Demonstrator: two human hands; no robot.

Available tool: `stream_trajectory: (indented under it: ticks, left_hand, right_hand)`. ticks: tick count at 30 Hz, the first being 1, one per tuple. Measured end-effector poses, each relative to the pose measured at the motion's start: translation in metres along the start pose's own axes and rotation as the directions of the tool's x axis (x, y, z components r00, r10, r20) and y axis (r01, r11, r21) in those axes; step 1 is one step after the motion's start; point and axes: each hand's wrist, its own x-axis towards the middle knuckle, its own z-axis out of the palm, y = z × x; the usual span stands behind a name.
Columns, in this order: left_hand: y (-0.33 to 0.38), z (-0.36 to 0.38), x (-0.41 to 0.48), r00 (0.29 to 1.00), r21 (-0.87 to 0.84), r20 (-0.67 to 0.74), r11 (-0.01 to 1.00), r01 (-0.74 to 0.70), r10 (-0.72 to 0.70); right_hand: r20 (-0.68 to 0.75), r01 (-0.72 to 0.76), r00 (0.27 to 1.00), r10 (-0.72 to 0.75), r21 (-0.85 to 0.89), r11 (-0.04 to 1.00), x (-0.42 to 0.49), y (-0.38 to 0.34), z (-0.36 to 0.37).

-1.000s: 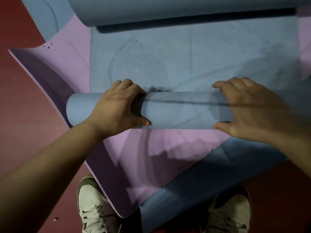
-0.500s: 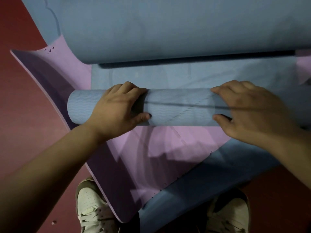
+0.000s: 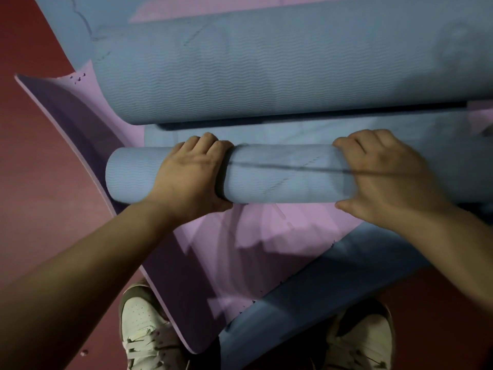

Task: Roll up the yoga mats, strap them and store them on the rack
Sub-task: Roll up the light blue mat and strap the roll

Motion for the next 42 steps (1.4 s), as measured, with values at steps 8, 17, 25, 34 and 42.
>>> stream_trajectory:
  ticks: [8, 17, 25, 34, 42]
  left_hand:
    - [0.009, 0.009, -0.039, 0.999, -0.071, 0.021, 0.996, -0.046, 0.048]
    - [0.005, 0.009, -0.035, 0.999, -0.107, -0.012, 0.993, -0.041, 0.040]
    - [-0.006, 0.007, -0.017, 0.995, -0.082, 0.083, 0.995, -0.048, 0.055]
    - [-0.011, 0.002, -0.001, 0.999, -0.039, 0.010, 0.998, -0.050, 0.050]
    - [-0.013, -0.001, -0.004, 0.999, -0.161, 0.036, 0.987, -0.026, 0.033]
  right_hand:
    - [0.164, 0.057, 0.985, -0.059, 0.014, 0.998, -0.027, -0.002, -0.001]
    - [0.212, -0.003, 0.977, -0.018, 0.100, 0.995, -0.020, -0.001, -0.007]
    - [0.231, -0.003, 0.973, -0.027, 0.127, 0.992, -0.004, 0.006, -0.015]
    - [0.259, -0.018, 0.965, -0.038, 0.211, 0.977, 0.011, 0.021, -0.009]
    - [0.191, -0.011, 0.981, -0.040, 0.258, 0.966, 0.003, 0.016, -0.012]
